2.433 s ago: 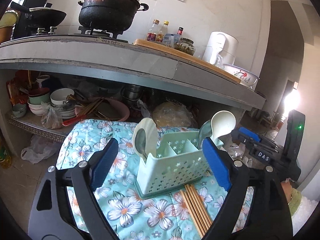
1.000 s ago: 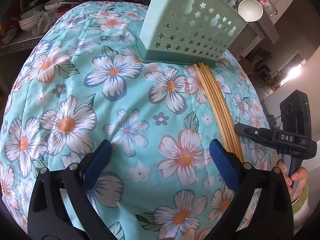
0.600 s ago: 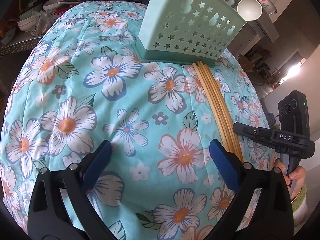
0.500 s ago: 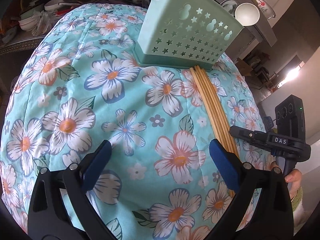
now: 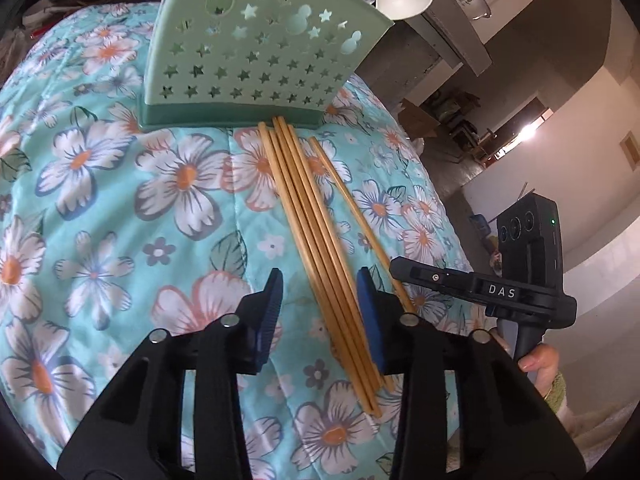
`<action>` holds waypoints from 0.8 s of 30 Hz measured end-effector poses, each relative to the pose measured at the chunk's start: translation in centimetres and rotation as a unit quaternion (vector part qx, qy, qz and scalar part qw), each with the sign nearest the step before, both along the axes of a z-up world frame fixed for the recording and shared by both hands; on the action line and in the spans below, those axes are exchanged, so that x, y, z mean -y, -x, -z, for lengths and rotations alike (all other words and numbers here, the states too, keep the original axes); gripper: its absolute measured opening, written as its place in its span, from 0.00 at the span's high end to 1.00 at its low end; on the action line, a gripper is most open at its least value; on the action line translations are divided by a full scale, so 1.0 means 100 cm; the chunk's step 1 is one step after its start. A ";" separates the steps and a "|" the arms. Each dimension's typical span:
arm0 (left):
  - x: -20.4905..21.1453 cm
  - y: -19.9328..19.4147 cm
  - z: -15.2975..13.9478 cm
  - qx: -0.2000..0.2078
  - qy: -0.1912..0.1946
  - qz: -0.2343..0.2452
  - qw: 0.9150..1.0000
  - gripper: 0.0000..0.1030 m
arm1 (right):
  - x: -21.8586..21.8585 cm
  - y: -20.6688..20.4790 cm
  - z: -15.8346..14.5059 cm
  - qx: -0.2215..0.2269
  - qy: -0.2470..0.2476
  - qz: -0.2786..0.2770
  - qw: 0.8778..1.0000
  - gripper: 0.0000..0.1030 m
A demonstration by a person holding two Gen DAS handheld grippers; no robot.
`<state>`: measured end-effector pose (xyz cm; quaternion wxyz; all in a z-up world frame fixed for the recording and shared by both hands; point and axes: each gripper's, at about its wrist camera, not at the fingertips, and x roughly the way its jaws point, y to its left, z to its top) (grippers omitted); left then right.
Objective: Organize utensils
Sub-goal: 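Move both tools down to the bamboo chopsticks lying beside the holder, then grasp one bamboo chopstick with the left tool while the right tool grasps another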
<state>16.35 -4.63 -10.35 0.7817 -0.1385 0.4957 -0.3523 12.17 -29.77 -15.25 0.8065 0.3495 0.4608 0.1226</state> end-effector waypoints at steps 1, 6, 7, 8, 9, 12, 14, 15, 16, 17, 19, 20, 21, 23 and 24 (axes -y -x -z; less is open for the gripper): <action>0.002 -0.003 0.004 -0.013 0.006 -0.003 1.000 0.74 | 0.001 0.001 0.001 0.001 0.000 0.000 1.000 0.94; 0.001 -0.019 0.025 -0.082 0.046 -0.021 0.995 0.84 | 0.001 0.001 0.002 0.001 -0.002 0.000 1.000 0.94; 0.000 -0.021 0.029 -0.091 0.052 -0.022 0.994 0.84 | 0.000 0.001 0.003 0.001 -0.003 0.000 1.000 0.94; 0.000 -0.021 0.033 -0.100 0.058 -0.024 0.993 0.86 | 0.000 0.001 0.004 0.001 -0.005 0.000 1.000 0.94; 0.000 -0.022 0.036 -0.107 0.062 -0.025 0.992 0.88 | 0.001 0.001 0.004 0.001 -0.006 0.000 1.000 0.94; 0.000 -0.024 0.042 -0.124 0.082 -0.032 0.988 0.92 | 0.002 0.002 0.006 0.001 -0.009 0.001 1.000 0.94; 0.000 -0.025 0.044 -0.128 0.091 -0.035 0.987 0.93 | 0.003 0.003 0.007 0.001 -0.011 0.001 1.000 0.94; 0.000 -0.025 0.044 -0.129 0.093 -0.036 0.987 0.94 | 0.003 0.003 0.007 0.001 -0.012 0.001 1.000 0.94; -0.002 -0.025 0.045 -0.130 0.096 -0.037 0.986 0.94 | 0.003 0.003 0.008 0.001 -0.013 0.002 1.000 0.94; -0.004 -0.025 0.045 -0.131 0.098 -0.038 0.986 0.94 | 0.003 0.003 0.008 0.001 -0.014 0.002 1.000 0.94; -0.006 -0.023 0.044 -0.134 0.102 -0.041 0.985 0.94 | 0.003 0.003 0.009 0.001 -0.017 0.003 1.000 0.94; -0.009 -0.024 0.043 -0.134 0.104 -0.043 0.985 0.94 | 0.004 0.003 0.009 0.001 -0.018 0.003 1.000 0.94; -0.011 -0.023 0.043 -0.134 0.107 -0.045 0.984 0.95 | 0.005 0.003 0.009 0.000 -0.020 0.004 1.000 0.94; -0.016 -0.022 0.041 -0.134 0.111 -0.049 0.984 0.95 | 0.006 0.003 0.009 -0.001 -0.022 0.005 1.000 0.94; -0.018 -0.020 0.040 -0.133 0.112 -0.051 0.983 0.95 | 0.006 0.004 0.009 -0.002 -0.023 0.005 1.000 0.94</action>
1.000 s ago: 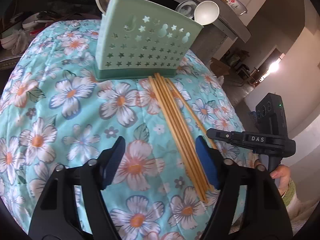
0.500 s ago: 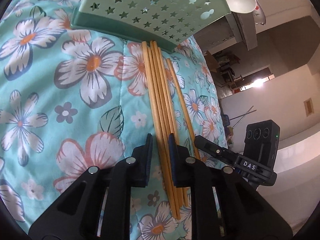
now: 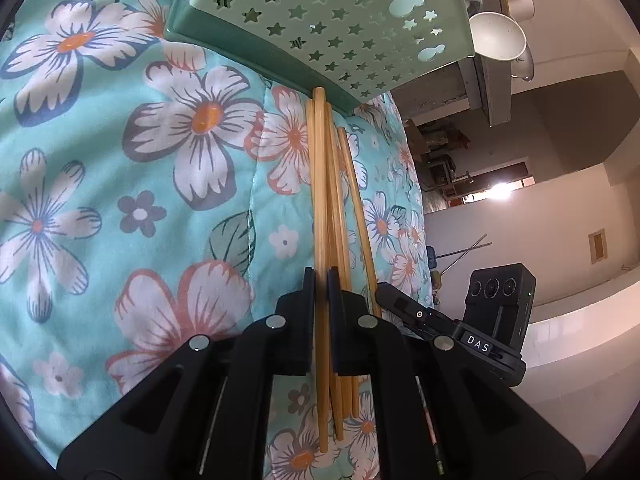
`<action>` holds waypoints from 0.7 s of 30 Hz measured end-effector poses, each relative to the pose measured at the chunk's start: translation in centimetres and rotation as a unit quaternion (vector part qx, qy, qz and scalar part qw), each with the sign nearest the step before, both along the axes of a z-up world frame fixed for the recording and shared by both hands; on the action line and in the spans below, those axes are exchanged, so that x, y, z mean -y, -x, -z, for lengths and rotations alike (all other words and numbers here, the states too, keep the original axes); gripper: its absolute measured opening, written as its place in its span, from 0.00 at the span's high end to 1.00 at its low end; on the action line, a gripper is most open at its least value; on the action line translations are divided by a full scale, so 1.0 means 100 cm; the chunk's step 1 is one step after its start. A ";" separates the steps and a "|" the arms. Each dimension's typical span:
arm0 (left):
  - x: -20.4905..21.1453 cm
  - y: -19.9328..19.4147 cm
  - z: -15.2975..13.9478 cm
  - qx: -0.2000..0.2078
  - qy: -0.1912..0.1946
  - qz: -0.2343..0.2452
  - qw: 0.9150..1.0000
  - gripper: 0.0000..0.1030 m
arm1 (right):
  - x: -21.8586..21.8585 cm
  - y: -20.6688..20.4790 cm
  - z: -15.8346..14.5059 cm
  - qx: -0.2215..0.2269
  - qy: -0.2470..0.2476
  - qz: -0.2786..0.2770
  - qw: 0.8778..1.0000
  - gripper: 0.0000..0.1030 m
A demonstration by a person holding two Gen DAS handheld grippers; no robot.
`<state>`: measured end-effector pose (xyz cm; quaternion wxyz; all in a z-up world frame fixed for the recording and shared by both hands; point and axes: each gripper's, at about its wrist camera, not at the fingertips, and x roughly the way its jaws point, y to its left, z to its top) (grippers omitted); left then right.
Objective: Organize utensils
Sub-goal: 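Grasp one bamboo chopstick with the left tool while the right tool grasps another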
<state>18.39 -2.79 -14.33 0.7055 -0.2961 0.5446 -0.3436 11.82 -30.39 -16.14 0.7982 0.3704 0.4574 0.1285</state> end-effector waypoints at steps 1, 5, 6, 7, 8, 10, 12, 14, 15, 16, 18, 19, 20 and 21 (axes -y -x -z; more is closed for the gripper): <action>-0.003 0.001 -0.001 0.001 0.001 -0.002 1.000 0.95 | 0.000 0.000 0.000 -0.001 0.000 0.001 1.000 0.94; -0.017 0.008 -0.007 0.004 0.001 -0.015 1.000 0.95 | -0.002 0.002 -0.005 -0.006 0.008 0.000 1.000 0.94; -0.021 0.011 -0.009 0.005 -0.001 -0.019 1.000 0.95 | -0.003 0.003 -0.006 -0.007 0.009 -0.002 1.000 0.94; -0.026 0.012 -0.010 0.005 -0.004 -0.022 1.000 0.95 | -0.003 0.004 -0.006 -0.010 0.009 -0.003 1.000 0.94; -0.030 0.015 -0.011 0.005 -0.007 -0.026 1.000 0.95 | -0.004 0.006 -0.006 -0.013 0.008 -0.005 1.000 0.94; -0.039 0.021 -0.012 0.004 -0.015 -0.036 0.999 0.95 | -0.006 0.010 -0.007 -0.018 0.009 -0.008 1.000 0.94; -0.048 0.028 -0.014 0.006 -0.022 -0.046 0.999 0.95 | -0.007 0.015 -0.008 -0.025 0.008 -0.012 1.000 0.94; -0.057 0.037 -0.016 0.004 -0.031 -0.050 0.998 0.95 | -0.008 0.022 -0.009 -0.030 0.014 -0.017 0.999 0.94; -0.061 0.040 -0.016 0.004 -0.035 -0.051 0.998 0.95 | -0.009 0.025 -0.011 -0.033 0.016 -0.019 0.999 0.94; -0.064 0.044 -0.018 0.005 -0.041 -0.052 0.998 0.95 | -0.009 0.028 -0.011 -0.035 0.019 -0.021 0.999 0.94; -0.069 0.051 -0.019 0.008 -0.061 -0.048 0.997 0.94 | -0.010 0.034 -0.013 -0.041 0.028 -0.027 0.998 0.94; -0.071 0.054 -0.020 0.010 -0.069 -0.046 0.996 0.94 | -0.012 0.035 -0.014 -0.043 0.032 -0.032 0.998 0.94; -0.073 0.057 -0.020 0.014 -0.078 -0.043 0.996 0.94 | -0.012 0.036 -0.014 -0.044 0.038 -0.035 0.998 0.93; -0.074 0.057 -0.021 0.020 -0.088 -0.041 0.995 0.94 | -0.013 0.036 -0.016 -0.045 0.045 -0.038 0.997 0.93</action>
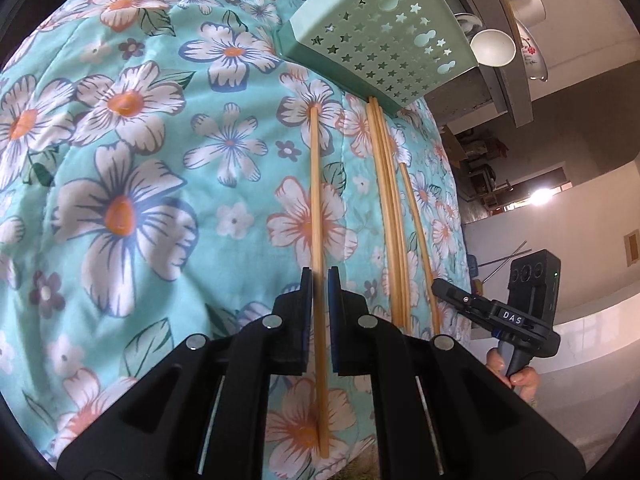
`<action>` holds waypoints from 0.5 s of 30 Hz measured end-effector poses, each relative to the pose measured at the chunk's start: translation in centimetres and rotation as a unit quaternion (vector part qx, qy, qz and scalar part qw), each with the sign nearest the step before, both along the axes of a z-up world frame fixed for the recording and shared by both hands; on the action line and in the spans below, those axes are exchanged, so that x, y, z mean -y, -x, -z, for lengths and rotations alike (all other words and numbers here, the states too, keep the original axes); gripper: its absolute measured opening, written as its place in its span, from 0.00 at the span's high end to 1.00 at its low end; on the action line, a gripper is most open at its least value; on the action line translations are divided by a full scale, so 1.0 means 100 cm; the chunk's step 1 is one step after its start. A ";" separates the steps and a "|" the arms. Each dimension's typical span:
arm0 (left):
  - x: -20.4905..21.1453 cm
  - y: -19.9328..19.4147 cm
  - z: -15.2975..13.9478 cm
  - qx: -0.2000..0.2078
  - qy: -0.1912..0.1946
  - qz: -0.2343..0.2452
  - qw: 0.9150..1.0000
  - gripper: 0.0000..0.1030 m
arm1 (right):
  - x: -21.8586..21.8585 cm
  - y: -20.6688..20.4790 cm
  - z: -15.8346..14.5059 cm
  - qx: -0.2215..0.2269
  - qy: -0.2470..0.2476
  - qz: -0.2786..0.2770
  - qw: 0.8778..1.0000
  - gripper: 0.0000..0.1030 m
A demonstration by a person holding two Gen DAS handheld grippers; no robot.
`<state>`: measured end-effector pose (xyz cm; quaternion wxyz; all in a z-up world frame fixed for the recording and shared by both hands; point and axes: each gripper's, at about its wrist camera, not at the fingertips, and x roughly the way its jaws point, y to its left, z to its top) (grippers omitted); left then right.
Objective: Organize utensils
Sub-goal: 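Grasp one bamboo chopstick with the left tool while the right tool grasps another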
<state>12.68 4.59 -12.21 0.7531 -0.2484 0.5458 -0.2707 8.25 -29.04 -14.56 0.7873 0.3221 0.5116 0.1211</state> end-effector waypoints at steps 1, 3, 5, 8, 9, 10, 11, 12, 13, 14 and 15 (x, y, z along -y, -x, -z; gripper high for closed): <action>0.001 0.000 -0.002 0.007 -0.012 0.003 1.000 0.93 | -0.001 -0.001 -0.002 0.000 0.009 -0.003 1.000 0.92; 0.002 -0.001 -0.007 0.021 -0.030 0.007 0.999 0.85 | -0.005 -0.005 -0.005 0.003 0.028 -0.006 1.000 0.86; 0.006 -0.006 -0.013 0.036 -0.045 0.011 0.998 0.82 | -0.009 -0.012 -0.008 0.008 0.046 -0.009 0.999 0.76; 0.014 -0.015 -0.022 0.058 -0.072 0.022 0.995 0.80 | -0.015 -0.022 -0.016 0.024 0.075 -0.017 0.997 0.70; 0.018 -0.019 -0.024 0.065 -0.084 0.026 0.994 0.80 | -0.017 -0.027 -0.018 0.028 0.087 -0.019 0.996 0.69; 0.023 -0.024 -0.026 0.072 -0.099 0.032 0.992 0.80 | -0.019 -0.032 -0.020 0.032 0.096 -0.022 0.995 0.69; 0.025 -0.028 -0.028 0.079 -0.111 0.036 0.990 0.80 | -0.019 -0.036 -0.021 0.035 0.102 -0.025 0.994 0.69; 0.030 -0.034 -0.029 0.087 -0.124 0.042 0.988 0.80 | -0.020 -0.041 -0.022 0.037 0.108 -0.028 0.993 0.69; 0.032 -0.038 -0.030 0.094 -0.137 0.048 0.985 0.80 | -0.020 -0.047 -0.023 0.040 0.115 -0.030 0.992 0.69; 0.036 -0.043 -0.031 0.102 -0.152 0.052 0.982 0.80 | -0.021 -0.052 -0.023 0.042 0.121 -0.033 0.991 0.69; 0.040 -0.049 -0.032 0.108 -0.165 0.056 0.979 0.79 | -0.022 -0.058 -0.023 0.043 0.127 -0.035 0.990 0.69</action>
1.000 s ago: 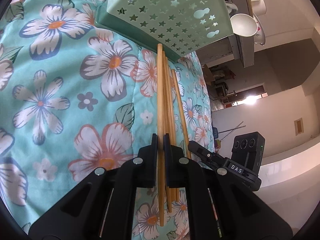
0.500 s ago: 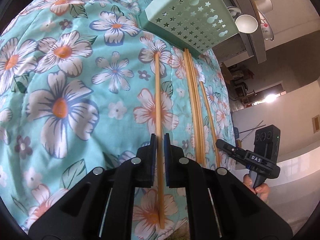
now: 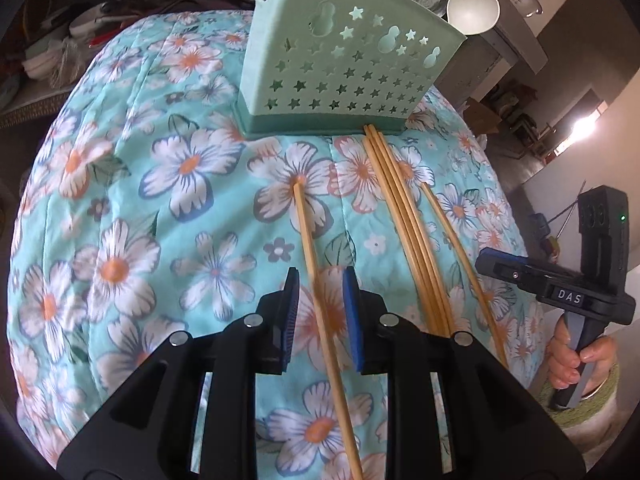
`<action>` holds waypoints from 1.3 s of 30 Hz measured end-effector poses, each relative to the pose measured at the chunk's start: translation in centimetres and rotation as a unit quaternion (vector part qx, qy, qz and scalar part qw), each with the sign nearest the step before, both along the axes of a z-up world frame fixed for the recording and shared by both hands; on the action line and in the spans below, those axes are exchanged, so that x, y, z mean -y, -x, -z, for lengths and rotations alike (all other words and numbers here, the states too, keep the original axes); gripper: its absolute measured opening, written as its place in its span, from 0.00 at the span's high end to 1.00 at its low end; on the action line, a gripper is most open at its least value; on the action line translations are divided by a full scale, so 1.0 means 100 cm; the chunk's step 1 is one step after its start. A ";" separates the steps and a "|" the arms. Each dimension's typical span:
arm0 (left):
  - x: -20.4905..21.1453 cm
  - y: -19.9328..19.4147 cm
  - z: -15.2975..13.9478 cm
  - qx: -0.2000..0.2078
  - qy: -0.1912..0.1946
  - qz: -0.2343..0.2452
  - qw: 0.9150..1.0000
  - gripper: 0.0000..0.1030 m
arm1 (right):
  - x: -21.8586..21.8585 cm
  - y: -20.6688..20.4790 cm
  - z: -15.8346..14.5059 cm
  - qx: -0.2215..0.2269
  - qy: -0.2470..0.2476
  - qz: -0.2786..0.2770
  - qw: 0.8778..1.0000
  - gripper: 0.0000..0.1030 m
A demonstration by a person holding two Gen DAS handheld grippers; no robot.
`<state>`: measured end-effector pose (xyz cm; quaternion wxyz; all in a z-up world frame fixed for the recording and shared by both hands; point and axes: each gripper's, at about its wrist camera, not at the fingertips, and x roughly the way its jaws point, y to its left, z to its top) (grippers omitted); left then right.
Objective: Organize utensils
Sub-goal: 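Grasp one bamboo chopstick with the left tool while the right tool grasps another, then lift both chopsticks and carry them above the mint-green holder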
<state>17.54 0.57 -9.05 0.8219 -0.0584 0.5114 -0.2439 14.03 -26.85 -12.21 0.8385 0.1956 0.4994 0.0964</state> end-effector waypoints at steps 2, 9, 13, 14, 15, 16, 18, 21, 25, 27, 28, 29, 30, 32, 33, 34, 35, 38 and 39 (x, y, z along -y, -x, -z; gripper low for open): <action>0.005 -0.011 0.002 0.000 -0.020 0.007 1.000 0.79 | 0.000 -0.010 0.000 0.002 0.006 -0.006 1.000 0.69; 0.017 -0.040 0.012 -0.015 -0.053 0.014 0.998 0.79 | -0.005 -0.035 0.003 0.006 0.021 -0.031 0.999 0.69; 0.029 -0.048 0.018 -0.016 -0.069 0.018 0.997 0.79 | -0.013 -0.050 0.004 0.004 0.036 -0.043 0.998 0.69; 0.030 -0.047 0.020 -0.016 -0.071 0.019 0.997 0.79 | -0.015 -0.053 0.005 0.004 0.038 -0.046 0.998 0.69; 0.032 -0.048 0.020 -0.013 -0.073 0.019 0.997 0.79 | -0.017 -0.055 0.005 0.005 0.042 -0.049 0.998 0.69; 0.035 -0.048 0.020 -0.009 -0.078 0.020 0.997 0.79 | -0.020 -0.058 0.004 0.007 0.048 -0.052 0.997 0.69; 0.040 -0.048 0.021 -0.002 -0.087 0.022 0.996 0.79 | -0.026 -0.061 0.004 0.010 0.058 -0.057 0.997 0.70; 0.058 -0.048 0.023 0.013 -0.111 0.032 0.993 0.80 | -0.032 -0.066 0.006 0.012 0.069 -0.058 0.996 0.81; 0.074 -0.042 0.024 0.034 -0.133 0.037 0.990 0.85 | -0.029 -0.067 0.006 0.012 0.055 -0.051 0.997 0.93; 0.076 -0.040 0.024 0.034 -0.129 0.032 0.991 0.90 | -0.027 -0.065 0.004 0.013 0.045 -0.047 0.998 0.93; 0.075 -0.039 0.023 0.032 -0.124 0.029 0.991 0.90 | -0.026 -0.064 0.002 0.014 0.040 -0.044 0.998 0.93; 0.074 -0.039 0.023 0.030 -0.119 0.027 0.992 0.92 | -0.025 -0.062 0.000 0.016 0.036 -0.041 0.998 0.93; 0.074 -0.039 0.021 0.027 -0.111 0.025 0.993 0.94 | -0.023 -0.061 -0.004 0.019 0.033 -0.038 0.999 0.93; 0.070 -0.038 0.018 0.025 -0.094 0.021 0.995 0.95 | -0.020 -0.056 -0.012 0.028 0.028 -0.034 0.999 0.93; 0.069 -0.037 0.014 0.027 -0.085 0.018 0.996 0.95 | -0.019 -0.054 -0.017 0.033 0.027 -0.031 0.999 0.93; 0.067 -0.037 0.010 0.031 -0.079 0.017 0.996 0.95 | -0.017 -0.051 -0.023 0.038 0.025 -0.029 0.999 0.93; 0.065 -0.036 0.004 0.036 -0.073 0.015 0.997 0.95 | -0.015 -0.048 -0.030 0.045 0.022 -0.027 0.998 0.93; 0.060 -0.030 -0.021 0.062 -0.051 0.009 0.997 0.95 | -0.009 -0.040 -0.051 0.069 0.019 -0.021 0.997 0.93; 0.055 -0.029 -0.029 0.070 -0.043 0.008 0.997 0.95 | -0.007 -0.037 -0.059 0.079 0.019 -0.019 0.997 0.93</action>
